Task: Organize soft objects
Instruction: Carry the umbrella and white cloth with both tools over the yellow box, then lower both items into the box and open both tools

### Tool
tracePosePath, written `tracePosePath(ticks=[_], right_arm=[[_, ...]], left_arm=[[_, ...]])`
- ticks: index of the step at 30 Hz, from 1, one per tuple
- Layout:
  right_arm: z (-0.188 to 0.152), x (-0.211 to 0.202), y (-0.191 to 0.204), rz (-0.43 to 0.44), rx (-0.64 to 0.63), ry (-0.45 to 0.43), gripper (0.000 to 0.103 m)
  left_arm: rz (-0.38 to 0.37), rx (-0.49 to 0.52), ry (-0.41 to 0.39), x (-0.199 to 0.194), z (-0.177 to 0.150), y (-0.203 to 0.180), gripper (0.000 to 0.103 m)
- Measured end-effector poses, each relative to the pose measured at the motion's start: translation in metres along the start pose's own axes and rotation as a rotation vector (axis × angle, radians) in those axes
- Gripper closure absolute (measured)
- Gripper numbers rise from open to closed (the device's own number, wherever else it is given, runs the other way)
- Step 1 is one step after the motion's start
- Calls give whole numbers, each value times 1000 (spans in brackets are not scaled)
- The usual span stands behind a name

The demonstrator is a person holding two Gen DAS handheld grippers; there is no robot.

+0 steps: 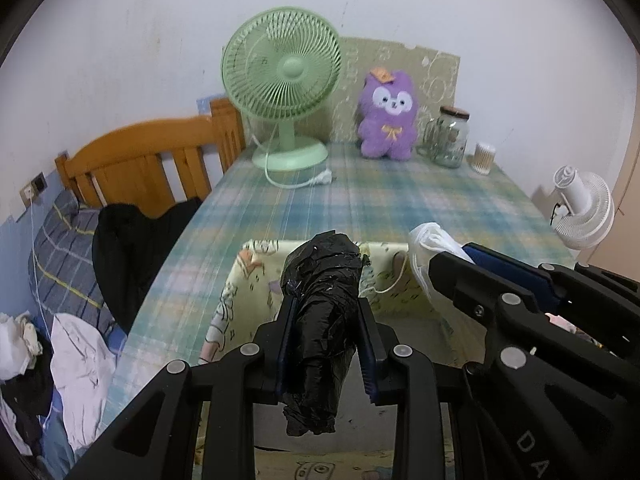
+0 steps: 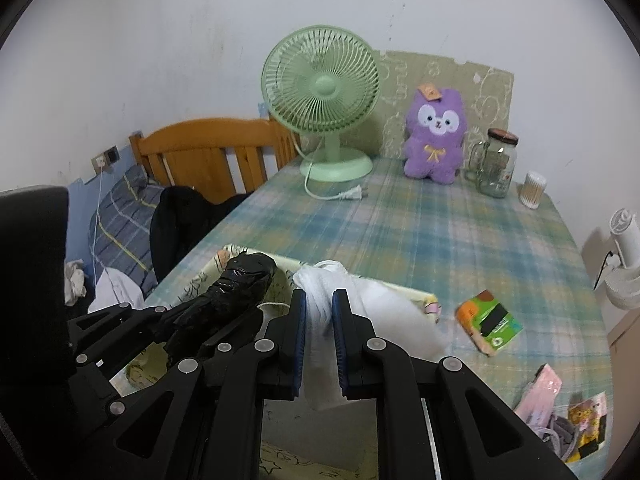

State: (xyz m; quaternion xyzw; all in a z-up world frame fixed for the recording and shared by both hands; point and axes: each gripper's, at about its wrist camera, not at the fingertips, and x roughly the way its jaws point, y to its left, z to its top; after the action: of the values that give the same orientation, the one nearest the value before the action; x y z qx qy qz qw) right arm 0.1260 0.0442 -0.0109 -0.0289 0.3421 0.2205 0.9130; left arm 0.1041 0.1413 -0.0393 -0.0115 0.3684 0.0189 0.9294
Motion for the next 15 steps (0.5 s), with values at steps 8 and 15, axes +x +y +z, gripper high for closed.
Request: tracePosePath(ticks=[8, 15], right_arm=[[-5, 19, 8, 17, -13, 34, 87], [-8, 29, 9, 20, -34, 50, 71]], left_arm=[[17, -28, 52, 19, -7, 11, 70], [45, -22, 61, 27, -12, 15, 64]])
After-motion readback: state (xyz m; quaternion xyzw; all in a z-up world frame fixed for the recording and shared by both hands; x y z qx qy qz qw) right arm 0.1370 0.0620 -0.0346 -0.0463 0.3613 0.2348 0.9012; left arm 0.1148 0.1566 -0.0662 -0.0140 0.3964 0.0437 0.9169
